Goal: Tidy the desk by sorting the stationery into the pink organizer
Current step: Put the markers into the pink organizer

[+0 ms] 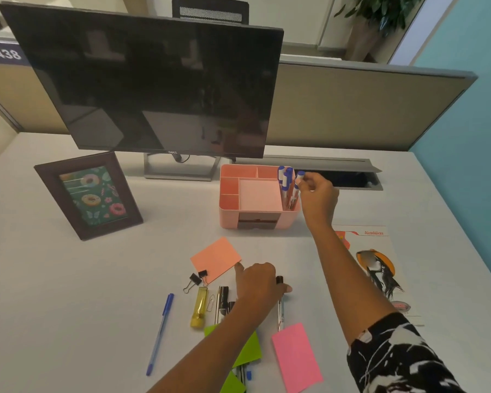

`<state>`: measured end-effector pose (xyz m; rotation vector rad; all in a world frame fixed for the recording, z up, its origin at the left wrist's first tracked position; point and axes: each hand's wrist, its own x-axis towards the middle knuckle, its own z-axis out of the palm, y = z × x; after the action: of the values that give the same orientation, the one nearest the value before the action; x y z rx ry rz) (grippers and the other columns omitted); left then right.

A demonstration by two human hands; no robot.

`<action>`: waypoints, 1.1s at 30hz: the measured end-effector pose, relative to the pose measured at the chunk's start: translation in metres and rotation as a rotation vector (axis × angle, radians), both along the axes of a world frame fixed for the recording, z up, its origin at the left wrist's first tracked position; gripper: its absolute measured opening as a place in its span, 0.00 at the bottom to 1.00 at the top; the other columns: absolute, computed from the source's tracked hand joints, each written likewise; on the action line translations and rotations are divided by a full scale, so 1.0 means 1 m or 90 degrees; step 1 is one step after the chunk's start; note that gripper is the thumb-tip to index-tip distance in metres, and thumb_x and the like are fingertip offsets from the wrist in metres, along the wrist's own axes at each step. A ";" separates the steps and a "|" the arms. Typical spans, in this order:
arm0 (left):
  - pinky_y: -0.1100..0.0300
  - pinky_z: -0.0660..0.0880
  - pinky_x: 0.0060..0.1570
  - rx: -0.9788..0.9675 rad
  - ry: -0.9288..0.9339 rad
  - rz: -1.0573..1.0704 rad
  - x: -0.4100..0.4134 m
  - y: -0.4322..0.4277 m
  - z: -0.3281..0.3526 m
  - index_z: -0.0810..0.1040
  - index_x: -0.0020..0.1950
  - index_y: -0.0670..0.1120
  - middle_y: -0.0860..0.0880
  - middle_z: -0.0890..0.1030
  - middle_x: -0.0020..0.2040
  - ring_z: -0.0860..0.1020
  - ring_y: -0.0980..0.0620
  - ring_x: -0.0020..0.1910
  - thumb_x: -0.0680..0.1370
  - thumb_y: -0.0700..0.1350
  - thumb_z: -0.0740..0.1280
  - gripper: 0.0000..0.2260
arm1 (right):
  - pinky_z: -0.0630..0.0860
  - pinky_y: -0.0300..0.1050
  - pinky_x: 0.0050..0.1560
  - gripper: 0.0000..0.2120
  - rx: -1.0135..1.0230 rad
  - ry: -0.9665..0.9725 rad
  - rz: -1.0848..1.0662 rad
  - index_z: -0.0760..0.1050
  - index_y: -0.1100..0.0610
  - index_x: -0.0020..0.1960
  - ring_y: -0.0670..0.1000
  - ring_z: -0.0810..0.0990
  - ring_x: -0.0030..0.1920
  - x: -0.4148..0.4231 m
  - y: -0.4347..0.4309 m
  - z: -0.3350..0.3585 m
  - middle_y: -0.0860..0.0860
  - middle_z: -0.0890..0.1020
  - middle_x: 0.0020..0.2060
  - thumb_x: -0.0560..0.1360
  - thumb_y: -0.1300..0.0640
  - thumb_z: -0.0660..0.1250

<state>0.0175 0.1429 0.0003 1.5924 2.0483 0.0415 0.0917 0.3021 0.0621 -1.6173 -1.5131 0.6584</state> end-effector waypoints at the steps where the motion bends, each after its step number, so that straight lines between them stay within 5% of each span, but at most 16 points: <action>1: 0.47 0.61 0.63 -0.004 0.005 -0.002 0.000 -0.001 -0.001 0.71 0.37 0.47 0.50 0.78 0.36 0.80 0.47 0.42 0.72 0.65 0.66 0.21 | 0.67 0.30 0.34 0.14 -0.008 -0.012 -0.002 0.76 0.56 0.57 0.47 0.78 0.49 0.000 0.001 -0.004 0.52 0.82 0.54 0.76 0.50 0.66; 9: 0.46 0.54 0.69 -0.030 0.028 0.012 0.006 -0.003 0.003 0.70 0.41 0.48 0.48 0.82 0.44 0.80 0.46 0.47 0.74 0.61 0.66 0.17 | 0.73 0.40 0.43 0.13 -0.053 -0.076 -0.018 0.77 0.58 0.57 0.53 0.81 0.50 -0.002 0.005 -0.016 0.55 0.82 0.53 0.77 0.52 0.64; 17: 0.47 0.60 0.65 -0.005 -0.002 0.088 0.004 0.004 -0.002 0.70 0.40 0.47 0.50 0.76 0.36 0.80 0.45 0.42 0.73 0.53 0.64 0.10 | 0.68 0.26 0.36 0.10 -0.033 -0.007 -0.034 0.78 0.58 0.55 0.49 0.80 0.48 0.008 -0.023 -0.016 0.54 0.82 0.53 0.77 0.55 0.64; 23: 0.54 0.60 0.46 0.111 -0.097 0.200 -0.013 0.017 0.009 0.80 0.42 0.49 0.53 0.82 0.39 0.80 0.49 0.43 0.72 0.55 0.66 0.11 | 0.81 0.41 0.39 0.08 -0.080 0.070 0.017 0.80 0.57 0.51 0.53 0.83 0.45 0.015 -0.063 -0.034 0.54 0.84 0.47 0.76 0.55 0.66; 27: 0.54 0.62 0.48 0.183 -0.142 0.240 -0.025 0.027 0.023 0.82 0.45 0.51 0.53 0.84 0.41 0.80 0.51 0.45 0.73 0.59 0.66 0.13 | 0.79 0.38 0.34 0.09 -0.165 0.090 0.098 0.81 0.58 0.48 0.52 0.82 0.40 0.011 -0.081 -0.037 0.52 0.83 0.39 0.73 0.53 0.70; 33: 0.55 0.62 0.51 0.326 -0.152 0.238 -0.034 0.028 0.027 0.80 0.50 0.52 0.54 0.85 0.45 0.81 0.54 0.45 0.76 0.56 0.65 0.10 | 0.80 0.37 0.40 0.11 -0.264 0.123 0.186 0.79 0.56 0.55 0.50 0.83 0.43 0.000 -0.084 -0.028 0.52 0.84 0.47 0.73 0.55 0.70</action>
<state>-0.0167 0.1704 0.0269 1.3581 2.2163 0.9098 0.0913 0.2182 0.0338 -1.5803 -1.5507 1.3239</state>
